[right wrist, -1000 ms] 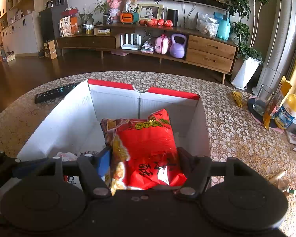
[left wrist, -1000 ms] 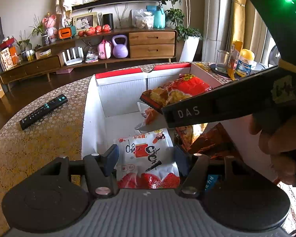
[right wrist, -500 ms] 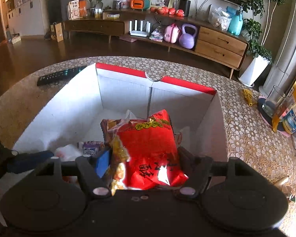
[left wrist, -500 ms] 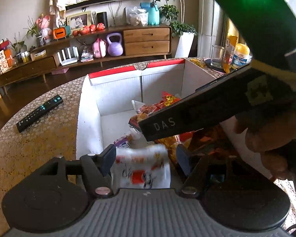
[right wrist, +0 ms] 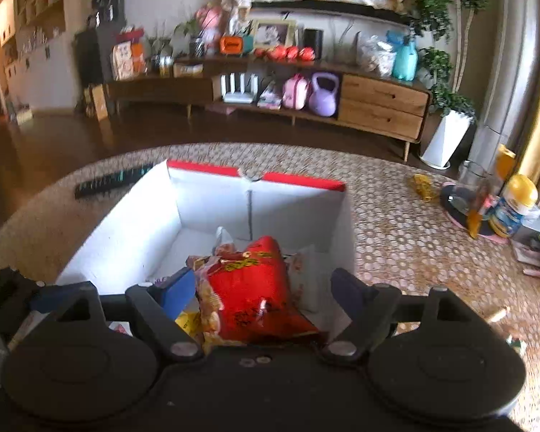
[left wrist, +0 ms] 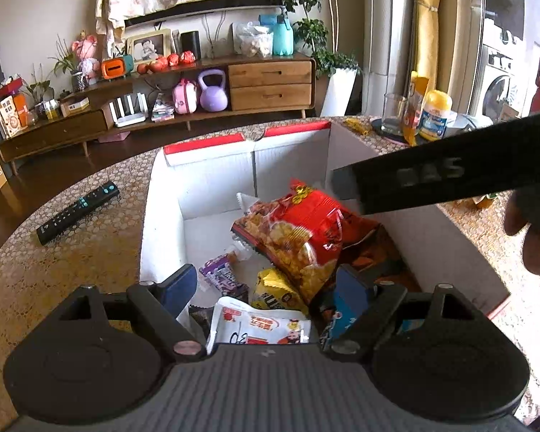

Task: Organize snacks
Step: 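Open the left tool dropping the white pouch while the right tool releases the red chip bag, then move both tools back over the remaining snacks on the table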

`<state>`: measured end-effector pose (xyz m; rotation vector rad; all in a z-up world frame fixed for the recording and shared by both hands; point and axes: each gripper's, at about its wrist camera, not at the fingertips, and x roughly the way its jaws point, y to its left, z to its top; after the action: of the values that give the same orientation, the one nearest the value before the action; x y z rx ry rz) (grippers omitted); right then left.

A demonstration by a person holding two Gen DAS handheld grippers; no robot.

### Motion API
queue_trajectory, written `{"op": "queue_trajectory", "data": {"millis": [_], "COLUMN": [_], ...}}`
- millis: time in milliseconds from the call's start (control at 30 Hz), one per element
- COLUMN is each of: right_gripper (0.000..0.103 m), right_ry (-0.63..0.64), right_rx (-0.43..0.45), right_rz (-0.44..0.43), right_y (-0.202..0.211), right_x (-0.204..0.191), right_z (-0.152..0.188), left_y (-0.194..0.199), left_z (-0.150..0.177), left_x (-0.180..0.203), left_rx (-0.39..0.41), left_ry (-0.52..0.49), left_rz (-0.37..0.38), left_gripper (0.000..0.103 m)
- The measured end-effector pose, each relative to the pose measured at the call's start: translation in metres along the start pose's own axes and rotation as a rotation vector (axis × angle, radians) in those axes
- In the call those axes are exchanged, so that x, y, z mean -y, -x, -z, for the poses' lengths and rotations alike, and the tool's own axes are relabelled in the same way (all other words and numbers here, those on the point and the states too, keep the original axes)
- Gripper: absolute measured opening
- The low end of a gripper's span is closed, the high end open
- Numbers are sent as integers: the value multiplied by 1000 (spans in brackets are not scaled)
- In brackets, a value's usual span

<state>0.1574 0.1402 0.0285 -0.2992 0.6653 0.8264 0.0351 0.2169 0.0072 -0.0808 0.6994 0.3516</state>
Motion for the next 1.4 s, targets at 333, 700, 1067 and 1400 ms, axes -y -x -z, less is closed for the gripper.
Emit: {"op": "queue_trajectory", "data": {"millis": [333, 700, 1067, 1400], "right_gripper": [88, 91, 91, 91], "right_ry": [-120, -247, -364, -353], "right_rx": [104, 174, 203, 158], "right_rz": [43, 143, 259, 326], "right_y": [50, 94, 112, 88], "right_x": [31, 77, 139, 182], "right_z": [28, 77, 111, 128], "left_y": [27, 31, 19, -5], "left_z": [-6, -14, -25, -52], "left_x": [27, 79, 117, 146], "left_rx": [104, 144, 145, 116], "left_ry": [6, -81, -151, -162], "left_rz": [37, 156, 180, 217], "left_gripper": [93, 98, 98, 98]}}
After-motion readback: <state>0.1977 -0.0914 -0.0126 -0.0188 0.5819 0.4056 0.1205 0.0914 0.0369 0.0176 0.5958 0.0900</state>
